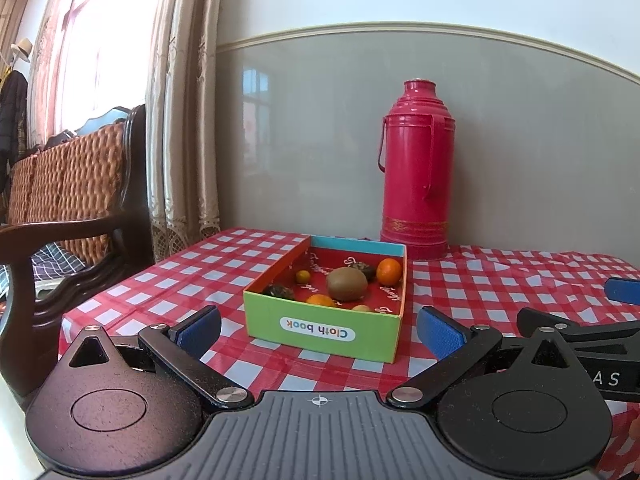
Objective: Organize fruits
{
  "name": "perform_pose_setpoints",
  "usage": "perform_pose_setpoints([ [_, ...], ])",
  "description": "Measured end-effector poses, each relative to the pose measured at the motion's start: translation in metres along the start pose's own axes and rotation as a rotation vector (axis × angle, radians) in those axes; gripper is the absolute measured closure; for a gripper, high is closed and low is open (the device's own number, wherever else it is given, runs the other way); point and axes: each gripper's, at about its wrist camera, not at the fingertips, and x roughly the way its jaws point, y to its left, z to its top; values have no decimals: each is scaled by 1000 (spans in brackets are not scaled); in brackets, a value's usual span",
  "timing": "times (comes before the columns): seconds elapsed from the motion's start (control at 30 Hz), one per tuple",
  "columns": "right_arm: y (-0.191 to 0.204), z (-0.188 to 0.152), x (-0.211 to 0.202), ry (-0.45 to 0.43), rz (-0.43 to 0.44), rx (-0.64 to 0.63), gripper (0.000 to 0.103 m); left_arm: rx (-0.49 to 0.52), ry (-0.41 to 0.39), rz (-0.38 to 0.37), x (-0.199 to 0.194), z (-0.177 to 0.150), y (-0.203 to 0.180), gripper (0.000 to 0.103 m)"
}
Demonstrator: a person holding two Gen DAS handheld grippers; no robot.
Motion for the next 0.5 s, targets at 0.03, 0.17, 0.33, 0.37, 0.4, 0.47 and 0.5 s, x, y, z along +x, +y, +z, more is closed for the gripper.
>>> perform_pose_setpoints([
  [0.03,0,0,0,-1,0,0,6,0,1,0,0,0,0,0],
  [0.17,1,0,-1,-1,1,1,6,2,4,1,1,0,1,0],
  [0.33,0,0,0,-1,2,1,6,-5,-2,-12,1,0,2,0],
  [0.37,1,0,0,0,2,0,6,-1,-3,-18,1,0,1,0],
  [0.4,1,0,0,0,2,0,6,3,-4,-20,0,0,2,0],
  [0.47,2,-1,-1,1,2,0,6,17,-10,-23,0,0,0,0],
  [0.5,2,0,0,1,1,1,6,23,-12,-30,0,0,-1,0],
])
